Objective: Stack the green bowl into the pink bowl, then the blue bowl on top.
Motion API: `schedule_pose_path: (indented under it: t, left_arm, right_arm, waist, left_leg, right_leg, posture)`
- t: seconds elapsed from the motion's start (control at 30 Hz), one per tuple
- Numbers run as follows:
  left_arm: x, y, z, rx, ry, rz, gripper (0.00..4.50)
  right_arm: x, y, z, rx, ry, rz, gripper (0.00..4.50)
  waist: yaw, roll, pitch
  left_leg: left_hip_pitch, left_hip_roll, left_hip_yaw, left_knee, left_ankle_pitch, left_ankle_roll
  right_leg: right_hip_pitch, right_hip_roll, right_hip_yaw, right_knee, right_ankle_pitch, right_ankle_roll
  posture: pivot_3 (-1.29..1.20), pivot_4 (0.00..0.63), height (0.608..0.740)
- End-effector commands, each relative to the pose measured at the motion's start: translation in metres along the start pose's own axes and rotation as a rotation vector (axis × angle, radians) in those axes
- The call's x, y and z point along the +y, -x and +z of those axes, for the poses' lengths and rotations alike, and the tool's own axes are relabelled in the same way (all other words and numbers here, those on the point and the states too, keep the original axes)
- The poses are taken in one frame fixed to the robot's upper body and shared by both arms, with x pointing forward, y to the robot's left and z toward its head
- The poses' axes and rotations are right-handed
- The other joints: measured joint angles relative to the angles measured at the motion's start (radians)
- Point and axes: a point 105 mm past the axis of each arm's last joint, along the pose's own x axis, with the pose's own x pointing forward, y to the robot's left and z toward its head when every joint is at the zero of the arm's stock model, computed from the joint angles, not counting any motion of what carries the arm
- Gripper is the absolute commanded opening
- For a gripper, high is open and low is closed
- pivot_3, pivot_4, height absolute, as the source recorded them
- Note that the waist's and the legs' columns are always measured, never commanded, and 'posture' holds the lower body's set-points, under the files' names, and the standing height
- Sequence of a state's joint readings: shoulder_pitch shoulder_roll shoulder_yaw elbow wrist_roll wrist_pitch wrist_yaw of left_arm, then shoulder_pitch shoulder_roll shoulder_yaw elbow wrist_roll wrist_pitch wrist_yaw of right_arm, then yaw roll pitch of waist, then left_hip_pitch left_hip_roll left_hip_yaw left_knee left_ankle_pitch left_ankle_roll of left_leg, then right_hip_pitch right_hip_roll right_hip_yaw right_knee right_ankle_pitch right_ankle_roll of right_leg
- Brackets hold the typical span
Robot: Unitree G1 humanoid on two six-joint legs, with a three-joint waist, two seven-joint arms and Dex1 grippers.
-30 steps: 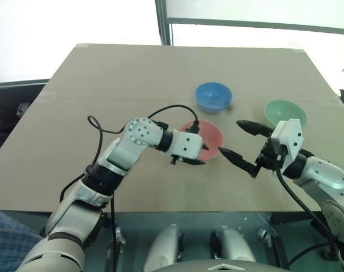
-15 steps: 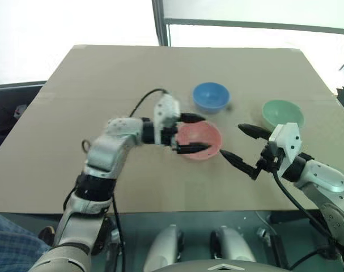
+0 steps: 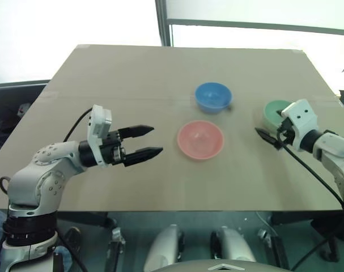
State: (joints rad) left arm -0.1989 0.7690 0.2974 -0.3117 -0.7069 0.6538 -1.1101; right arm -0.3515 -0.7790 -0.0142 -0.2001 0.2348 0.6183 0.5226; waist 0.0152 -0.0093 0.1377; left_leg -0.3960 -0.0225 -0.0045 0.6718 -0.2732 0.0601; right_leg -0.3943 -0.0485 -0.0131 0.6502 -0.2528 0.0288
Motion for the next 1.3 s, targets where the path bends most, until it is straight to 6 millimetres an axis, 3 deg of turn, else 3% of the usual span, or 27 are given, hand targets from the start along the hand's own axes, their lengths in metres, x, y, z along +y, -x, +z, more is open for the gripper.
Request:
schedule_pose_path:
  t: [0.03,0.37,0.47,0.73,0.9,1.03,1.2,1.3]
  left_arm:
    - [0.009,0.010,0.012,0.021,-0.165,0.084,4.44]
    - [0.020,0.011,0.021,0.018,-0.290,0.128,4.44]
    - [0.022,0.009,0.021,0.016,-0.300,0.127,4.50]
    - [0.023,0.005,0.021,0.014,-0.308,0.113,4.50]
    - [0.024,0.006,0.020,0.013,-0.306,0.121,4.50]
    - [0.024,0.008,0.017,0.017,-0.301,0.126,4.50]
    - [0.025,0.009,0.017,0.016,-0.300,0.129,4.50]
    - [0.025,0.008,0.014,0.023,-0.298,0.122,4.50]
  right_arm:
    - [-0.019,-0.003,-0.004,0.045,0.050,-0.048,4.50]
    - [-0.024,-0.026,-0.029,0.199,0.071,0.014,4.50]
    - [-0.023,-0.033,-0.033,0.230,0.087,0.044,3.79]
    - [-0.018,-0.043,-0.029,0.248,0.136,0.113,0.04]
    - [-0.012,-0.039,-0.024,0.224,0.186,0.168,0.04]
    - [0.007,-0.027,-0.008,0.149,0.290,0.300,0.04]
    - [0.049,-0.004,0.066,-0.090,0.364,0.473,0.04]
    - [0.081,0.009,0.097,-0.189,0.440,0.553,0.04]
  waist:
    - [0.001,0.000,0.000]
    - [-0.004,0.001,0.000]
    - [-0.005,0.001,0.000]
    - [-0.005,0.001,0.001]
    - [-0.005,0.001,0.001]
    - [-0.004,0.002,0.001]
    - [-0.011,0.004,0.002]
    - [-0.015,0.004,0.002]
  left_leg:
    - [-0.001,0.000,0.000,0.000,0.000,0.000]
    - [-0.002,0.000,0.000,-0.004,0.000,0.000]
    - [-0.002,0.000,0.000,-0.003,0.000,0.000]
    - [-0.002,0.000,0.000,-0.004,0.000,0.000]
    - [-0.002,0.000,0.000,-0.004,0.000,0.000]
    - [-0.002,0.000,0.000,-0.005,0.000,0.000]
    - [-0.003,0.000,0.000,-0.005,-0.001,0.000]
    - [-0.002,0.001,0.000,-0.005,-0.001,0.000]
  right_leg:
    - [0.000,0.000,0.000,-0.001,0.000,0.000]
    - [-0.001,-0.001,0.000,-0.005,0.000,0.000]
    - [-0.001,-0.001,0.000,-0.005,0.000,0.000]
    - [-0.002,-0.001,0.000,-0.005,0.001,0.000]
    - [-0.002,-0.002,0.000,-0.006,0.001,0.000]
    - [-0.002,-0.002,0.000,-0.005,0.001,0.000]
    - [-0.002,-0.002,0.000,-0.006,0.001,0.000]
    - [-0.002,-0.001,0.000,-0.005,0.001,0.000]
  posture:
    - [0.00,0.150,0.740]
    - [0.00,0.150,0.740]
    - [0.00,0.150,0.740]
    - [0.00,0.150,0.740]
    - [0.00,0.150,0.740]
    - [0.00,0.150,0.740]
    - [0.00,0.150,0.740]
    - [0.00,0.150,0.740]
